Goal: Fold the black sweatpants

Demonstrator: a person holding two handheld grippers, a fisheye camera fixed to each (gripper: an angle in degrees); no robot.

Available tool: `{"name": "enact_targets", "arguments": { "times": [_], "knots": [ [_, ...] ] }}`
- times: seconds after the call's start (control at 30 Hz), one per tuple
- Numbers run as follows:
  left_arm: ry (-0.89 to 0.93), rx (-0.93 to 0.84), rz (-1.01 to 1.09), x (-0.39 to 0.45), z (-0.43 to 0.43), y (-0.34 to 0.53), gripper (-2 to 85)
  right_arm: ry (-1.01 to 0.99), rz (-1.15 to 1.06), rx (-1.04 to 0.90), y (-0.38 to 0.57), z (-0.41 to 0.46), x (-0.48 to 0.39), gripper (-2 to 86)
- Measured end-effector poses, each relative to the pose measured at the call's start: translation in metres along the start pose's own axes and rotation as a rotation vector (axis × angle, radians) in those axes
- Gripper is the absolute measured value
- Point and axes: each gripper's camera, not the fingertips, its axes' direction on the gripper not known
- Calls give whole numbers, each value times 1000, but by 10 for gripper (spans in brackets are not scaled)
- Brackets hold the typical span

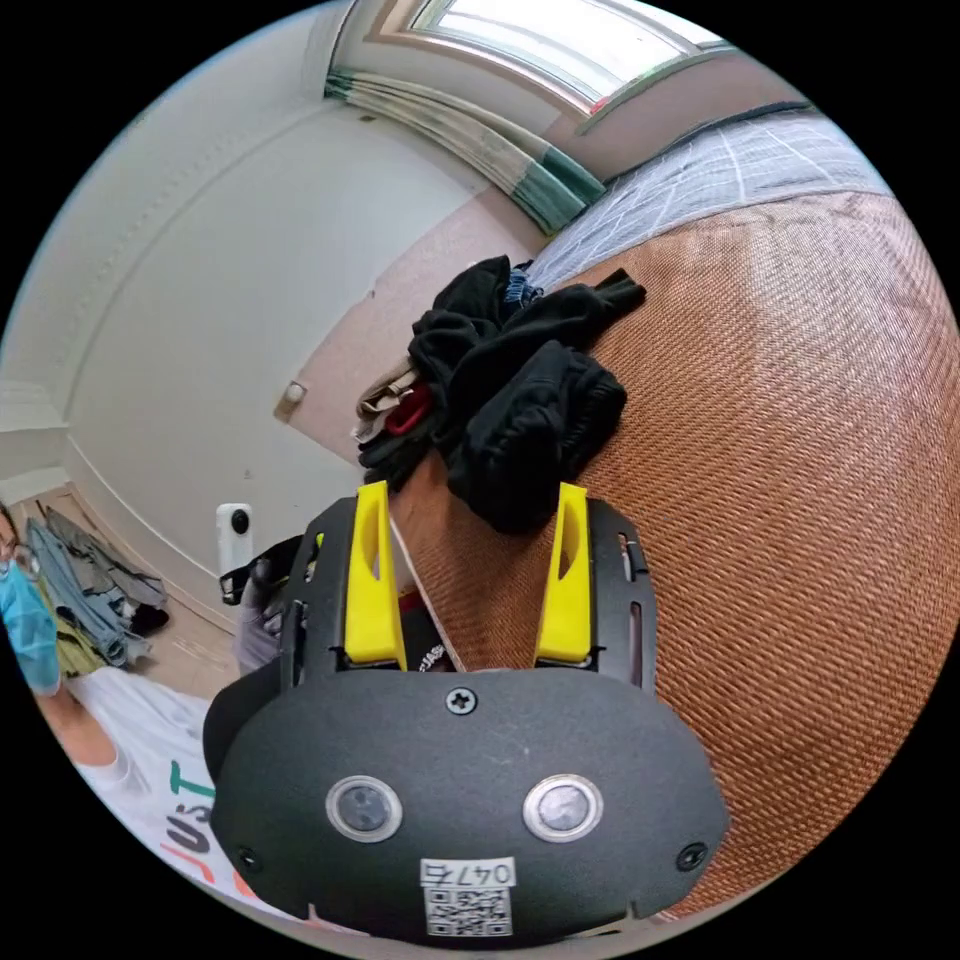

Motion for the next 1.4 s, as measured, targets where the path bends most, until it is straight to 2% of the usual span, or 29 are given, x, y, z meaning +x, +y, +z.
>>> {"name": "enact_targets", "arguments": {
  "times": [0.17, 0.27, 0.4, 0.53, 0.67, 0.77, 0.9, 1.07, 1.2, 1.4],
  "knots": [
    [-25, -11, -15, -3, -13, 13, 65, 94, -9, -136, -27, 36, -10, 44],
    [-18, -20, -26, -7, -16, 19, 65, 140, -65, -156, -35, 14, -16, 22],
    [-23, -26, -27, -9, -18, 26, 65, 278, -113, -126, -41, -49, -15, 19],
    [-6, -47, -35, -14, -13, 30, 64, 446, -39, 1, -29, -145, 5, 32],
    [-12, -74, -32, -15, -9, 30, 63, 643, 98, 199, 5, -228, 18, 105],
    [-8, -81, -28, -13, -7, 28, 62, 700, 71, 280, 24, -261, 4, 130],
    [-4, -98, 0, 0, 3, 20, 62, 714, -31, 268, 25, -265, -16, 125],
    [10, -89, 50, 35, 15, -8, 67, 556, -154, 137, -3, -233, -24, 109],
    [83, -53, 85, 66, 22, -31, 80, 533, -165, 81, -22, -211, -18, 106],
    [53, -12, 88, 97, 57, -40, 95, 612, -133, 72, -43, -216, 4, 108]
  ]
}}
